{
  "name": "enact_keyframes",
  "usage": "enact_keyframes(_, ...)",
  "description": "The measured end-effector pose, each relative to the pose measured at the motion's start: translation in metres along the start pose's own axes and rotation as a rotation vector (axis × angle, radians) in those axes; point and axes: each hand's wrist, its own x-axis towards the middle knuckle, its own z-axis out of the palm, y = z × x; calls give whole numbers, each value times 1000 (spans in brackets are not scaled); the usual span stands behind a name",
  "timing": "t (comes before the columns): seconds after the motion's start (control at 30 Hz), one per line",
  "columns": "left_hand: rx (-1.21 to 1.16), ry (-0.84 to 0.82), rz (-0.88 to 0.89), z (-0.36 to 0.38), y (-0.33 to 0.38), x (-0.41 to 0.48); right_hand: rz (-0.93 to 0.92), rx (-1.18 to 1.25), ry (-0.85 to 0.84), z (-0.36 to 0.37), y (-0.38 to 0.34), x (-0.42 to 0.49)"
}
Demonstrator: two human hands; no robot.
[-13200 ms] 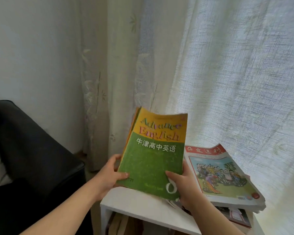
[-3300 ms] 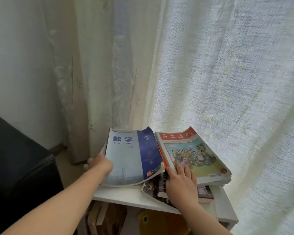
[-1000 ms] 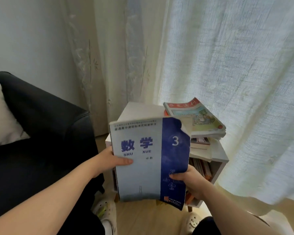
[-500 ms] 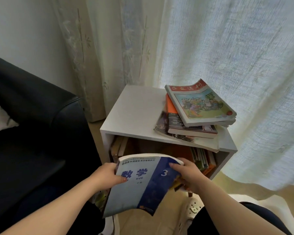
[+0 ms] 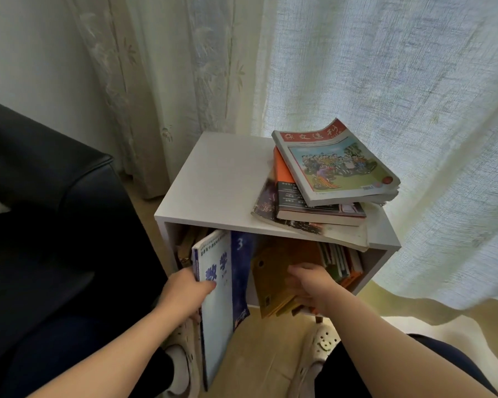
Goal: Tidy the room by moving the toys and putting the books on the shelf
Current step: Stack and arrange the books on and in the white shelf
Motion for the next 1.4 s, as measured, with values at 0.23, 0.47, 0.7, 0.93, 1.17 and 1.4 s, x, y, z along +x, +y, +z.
enact_keyframes(0.23,-223,-52,-104,18,26,2,34,36,-29,-13,9,7)
enact_keyframes(0.47,-294,7,-92,37,35,12,44,5,3,-22,14,9)
enact_keyframes(0.7,-396,10,-64,53,34,10,81,57,-2,-28,24,15)
enact_keyframes(0.93,-430,61,-31,51,25,5,49,45,-19,-24,17,13)
enact_keyframes(1.17,-273,194,17,50,12,7,87,37,-12,-20,21,13)
enact_keyframes(1.4,-252,202,22,59,16,21,95,32,-44,-10,17,17)
